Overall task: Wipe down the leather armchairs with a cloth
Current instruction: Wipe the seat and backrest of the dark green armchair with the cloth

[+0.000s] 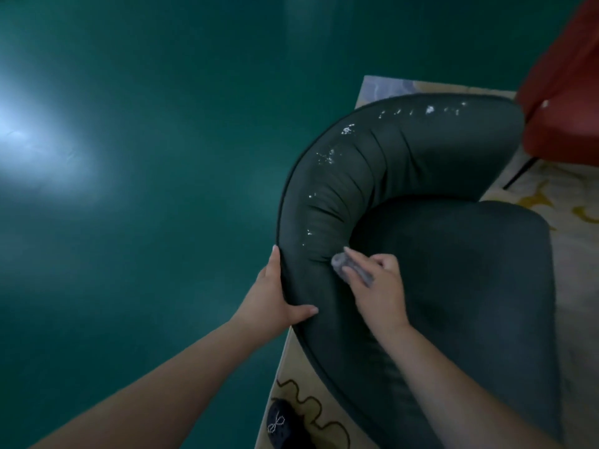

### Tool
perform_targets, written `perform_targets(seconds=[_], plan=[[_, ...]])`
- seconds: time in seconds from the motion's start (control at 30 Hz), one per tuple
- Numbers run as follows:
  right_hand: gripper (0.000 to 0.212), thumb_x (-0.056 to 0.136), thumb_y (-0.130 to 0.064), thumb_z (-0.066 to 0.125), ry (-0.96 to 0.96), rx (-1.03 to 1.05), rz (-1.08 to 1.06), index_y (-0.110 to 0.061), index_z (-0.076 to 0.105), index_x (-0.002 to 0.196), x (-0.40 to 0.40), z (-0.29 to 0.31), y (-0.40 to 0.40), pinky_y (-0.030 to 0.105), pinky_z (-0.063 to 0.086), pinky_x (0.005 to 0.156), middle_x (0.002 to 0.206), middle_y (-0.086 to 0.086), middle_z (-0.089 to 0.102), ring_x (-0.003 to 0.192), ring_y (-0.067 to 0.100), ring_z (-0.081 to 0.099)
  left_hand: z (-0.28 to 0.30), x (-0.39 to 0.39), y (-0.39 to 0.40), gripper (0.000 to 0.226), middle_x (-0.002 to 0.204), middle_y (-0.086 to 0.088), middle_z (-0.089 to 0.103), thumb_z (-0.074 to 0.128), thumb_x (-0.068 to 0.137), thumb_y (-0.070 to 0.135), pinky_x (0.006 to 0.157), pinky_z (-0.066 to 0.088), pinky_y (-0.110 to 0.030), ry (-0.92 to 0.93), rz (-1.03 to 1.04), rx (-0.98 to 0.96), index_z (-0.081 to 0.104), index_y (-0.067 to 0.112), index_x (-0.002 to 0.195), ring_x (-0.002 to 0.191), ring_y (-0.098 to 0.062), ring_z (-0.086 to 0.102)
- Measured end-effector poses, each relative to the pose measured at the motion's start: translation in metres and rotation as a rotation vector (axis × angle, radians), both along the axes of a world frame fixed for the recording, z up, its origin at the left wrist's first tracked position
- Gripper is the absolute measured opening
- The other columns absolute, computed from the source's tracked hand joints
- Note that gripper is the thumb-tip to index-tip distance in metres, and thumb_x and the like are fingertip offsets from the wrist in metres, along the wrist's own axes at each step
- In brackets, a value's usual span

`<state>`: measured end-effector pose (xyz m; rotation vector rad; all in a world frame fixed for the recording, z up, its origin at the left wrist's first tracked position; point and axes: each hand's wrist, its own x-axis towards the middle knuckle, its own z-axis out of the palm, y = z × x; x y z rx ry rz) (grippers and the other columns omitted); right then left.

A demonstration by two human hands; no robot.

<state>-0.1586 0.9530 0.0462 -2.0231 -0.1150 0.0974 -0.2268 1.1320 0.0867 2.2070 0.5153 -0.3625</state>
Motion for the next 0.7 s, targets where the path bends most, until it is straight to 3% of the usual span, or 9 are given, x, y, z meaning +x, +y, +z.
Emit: perform_targets(seconds=[0.13,0.27,0.37,0.43,0.53,0.6,0.7], plan=[[0.043,0.081,-0.016,0.074,-0.194,-0.065,0.265,-0.033,0.065,0.120,-0.028,0.004,0.022,0.003,0.038,0.085,0.098,-0.006,0.040,0.086,-0.003,0.047,-0.004,0.006,0.009,0.135,0.155,-0.001,0.027,0.087,0.061,0.039,0.106,0.030,-0.021,-0.017,-0.078,-0.008,-0.009,0.020,0.153,0.138,-0.014,0.032],[0.035,0.087,-0.016,0.068,0.038,-0.013,-0.062,-0.026,0.066,0.120,-0.013,-0.001,0.003,-0.004,0.033,0.079,0.098,-0.003,0.040,0.086,-0.011,0.047,-0.001,0.008,0.021,0.132,0.154,0.004,0.027,0.088,0.062,0.035,0.106,0.041,-0.036,-0.038,-0.108,-0.020,-0.008,0.025,0.153,0.131,-0.017,0.042],[0.039,0.084,-0.025,0.070,-0.055,0.001,0.120,-0.043,0.062,0.118,-0.029,0.005,0.010,0.002,0.038,0.082,0.098,-0.008,0.041,0.089,-0.001,0.050,0.001,0.015,0.027,0.130,0.155,0.004,0.026,0.088,0.065,0.029,0.103,0.044,-0.039,-0.063,-0.120,-0.023,-0.006,0.025,0.154,0.126,-0.022,0.049],[0.042,0.083,-0.024,0.071,-0.136,-0.062,0.238,-0.042,0.061,0.121,-0.037,0.000,0.010,0.005,0.041,0.084,0.097,-0.008,0.041,0.091,0.000,0.049,0.001,0.018,0.029,0.128,0.156,0.004,0.026,0.087,0.066,0.026,0.103,0.044,-0.037,-0.060,-0.129,-0.032,-0.006,0.024,0.154,0.126,-0.022,0.049],[0.036,0.087,-0.019,0.069,0.031,-0.056,0.006,-0.033,0.064,0.120,-0.017,-0.003,-0.005,0.005,0.041,0.087,0.098,-0.005,0.041,0.088,0.003,0.050,0.002,0.019,0.032,0.125,0.155,0.008,0.026,0.086,0.068,0.025,0.098,0.046,-0.029,-0.052,-0.123,-0.054,-0.005,0.028,0.153,0.125,-0.019,0.049],[0.033,0.087,-0.019,0.068,0.074,-0.013,-0.097,-0.031,0.066,0.118,-0.009,0.000,-0.002,0.004,0.039,0.087,0.100,-0.004,0.041,0.088,0.002,0.050,0.001,0.021,0.032,0.124,0.155,0.008,0.026,0.086,0.068,0.025,0.100,0.046,-0.031,-0.040,-0.111,-0.078,-0.004,0.029,0.153,0.127,-0.018,0.048],[0.039,0.084,-0.023,0.071,-0.085,0.027,0.086,-0.038,0.064,0.119,-0.012,0.010,0.029,0.006,0.039,0.089,0.103,-0.004,0.041,0.092,0.000,0.049,0.001,0.026,0.031,0.124,0.154,0.003,0.029,0.087,0.066,0.026,0.106,0.042,-0.038,-0.030,-0.095,-0.077,0.000,0.023,0.154,0.130,-0.019,0.046]])
